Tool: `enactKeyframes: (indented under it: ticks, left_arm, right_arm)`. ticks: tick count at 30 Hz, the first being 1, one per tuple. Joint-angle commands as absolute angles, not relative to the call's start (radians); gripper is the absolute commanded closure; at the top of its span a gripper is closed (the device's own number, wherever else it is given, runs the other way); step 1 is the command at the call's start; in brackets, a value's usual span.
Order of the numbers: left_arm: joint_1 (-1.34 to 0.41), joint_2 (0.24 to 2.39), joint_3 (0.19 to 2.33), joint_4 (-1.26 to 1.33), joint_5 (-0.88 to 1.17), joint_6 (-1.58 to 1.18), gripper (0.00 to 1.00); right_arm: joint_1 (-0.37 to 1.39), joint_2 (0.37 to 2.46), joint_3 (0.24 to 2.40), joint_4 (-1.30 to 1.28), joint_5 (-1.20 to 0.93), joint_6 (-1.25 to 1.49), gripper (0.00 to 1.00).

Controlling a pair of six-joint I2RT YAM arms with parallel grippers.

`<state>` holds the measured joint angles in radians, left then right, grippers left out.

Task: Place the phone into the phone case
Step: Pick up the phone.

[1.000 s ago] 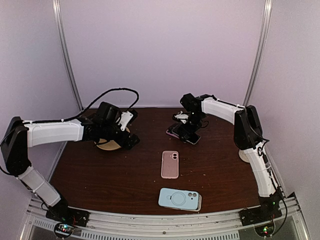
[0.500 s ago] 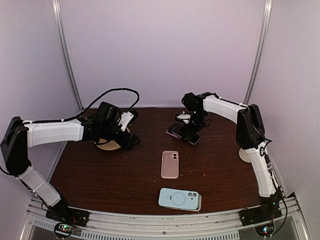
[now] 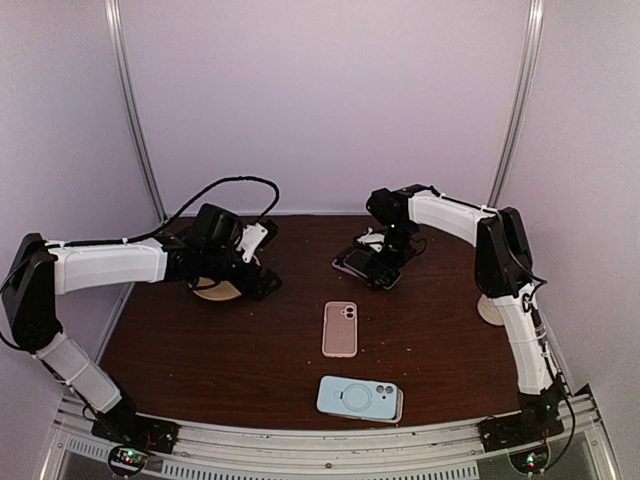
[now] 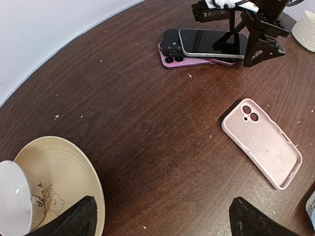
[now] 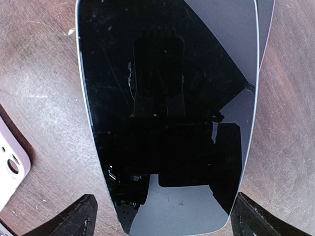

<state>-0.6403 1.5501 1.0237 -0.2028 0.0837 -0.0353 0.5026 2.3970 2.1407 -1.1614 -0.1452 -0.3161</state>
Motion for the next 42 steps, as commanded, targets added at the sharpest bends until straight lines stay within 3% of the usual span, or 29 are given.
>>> enactKeyframes:
  ticks: [1, 7, 14, 26, 31, 35, 42]
  left_arm:
    - [-0.637, 1.53, 1.049, -0.176, 0.099, -0.035, 0.02]
    - [-0.637, 1.525, 1.052, -0.179, 0.102, -0.034, 0.02]
    - [-0.637, 1.518, 1.052, -0.182, 0.105, -0.034, 0.02]
    - [-0.637, 1.513, 1.051, -0.186, 0.109, -0.027, 0.02]
    - [-0.637, 1.516, 1.052, -0.189, 0.117, -0.025, 0.03]
    - [-0.636, 1.513, 1.052, -0.189, 0.118, -0.02, 0.02]
    - [-0.638, 1.515, 1.055, -0.186, 0.124, -0.02, 0.02]
  right_arm:
    - [0.488, 2.366, 2.137, -1.186, -0.141, -0.33, 0.04]
    - [0.483, 2.37, 2.141, -1.196, -0.15, -0.339, 0.13]
    - [0.48, 2.382, 2.143, -1.185, -0.146, -0.349, 0.1]
    - [0.479, 2.413, 2.159, -1.194, -0.142, -0.357, 0.13]
    - [0.479, 2.414, 2.164, -1.196, -0.146, -0.36, 0.28]
    - [0.478, 2.407, 2.166, -1.2, -0.143, -0.365, 0.49]
    - [0.479, 2.343, 2.156, -1.206, -0.183, -0.4, 0.62]
